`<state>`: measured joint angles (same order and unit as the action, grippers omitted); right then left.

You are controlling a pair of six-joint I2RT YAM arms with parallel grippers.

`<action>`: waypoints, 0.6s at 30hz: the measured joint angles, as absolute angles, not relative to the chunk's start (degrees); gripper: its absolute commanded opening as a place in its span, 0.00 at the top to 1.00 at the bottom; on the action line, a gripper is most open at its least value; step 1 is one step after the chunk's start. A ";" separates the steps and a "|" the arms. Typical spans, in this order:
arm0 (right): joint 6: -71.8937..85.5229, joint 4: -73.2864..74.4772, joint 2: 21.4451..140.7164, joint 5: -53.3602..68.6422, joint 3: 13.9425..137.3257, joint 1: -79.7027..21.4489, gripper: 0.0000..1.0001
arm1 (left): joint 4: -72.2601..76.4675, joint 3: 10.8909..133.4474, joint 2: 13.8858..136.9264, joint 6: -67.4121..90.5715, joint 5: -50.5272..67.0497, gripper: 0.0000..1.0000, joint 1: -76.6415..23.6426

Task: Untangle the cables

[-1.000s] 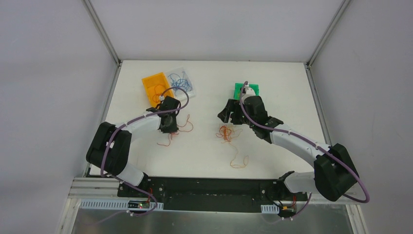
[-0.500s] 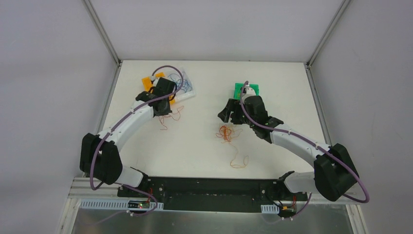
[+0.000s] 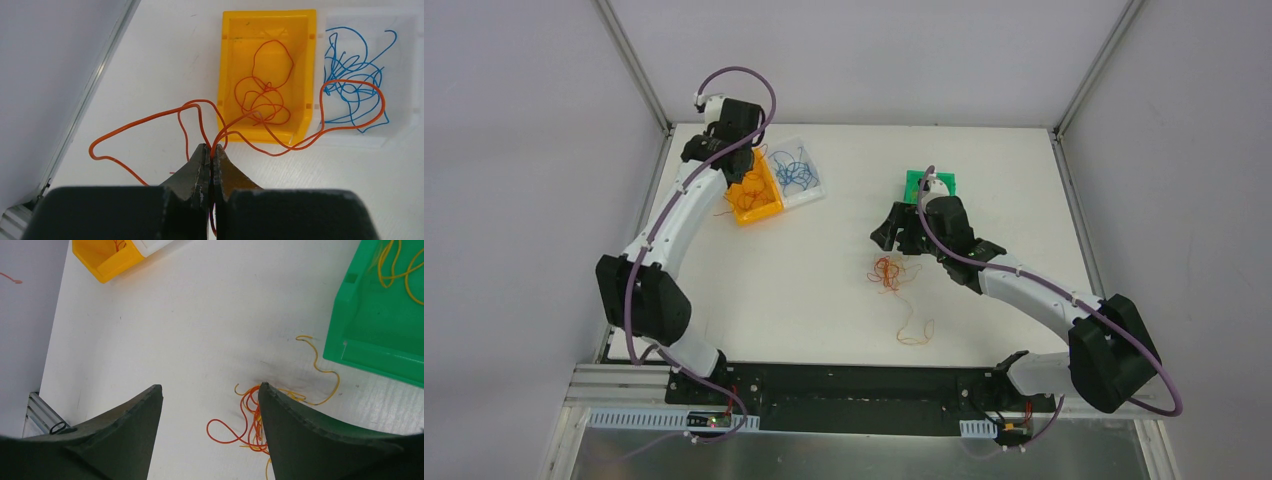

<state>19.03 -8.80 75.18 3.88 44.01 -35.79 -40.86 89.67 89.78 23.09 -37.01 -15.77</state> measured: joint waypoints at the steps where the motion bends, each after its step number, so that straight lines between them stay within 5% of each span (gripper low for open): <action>1: 19.03 -8.80 75.18 3.88 44.01 -35.79 0.27 | -40.62 90.32 90.98 23.16 -36.21 1.00 -15.22; 18: 19.00 -8.80 75.18 3.86 43.27 -35.70 0.27 | -13.32 84.14 101.38 25.47 -15.88 1.00 -5.61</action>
<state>19.00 -8.80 75.18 3.86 43.27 -35.70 -13.32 84.14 101.38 25.47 -15.88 -5.61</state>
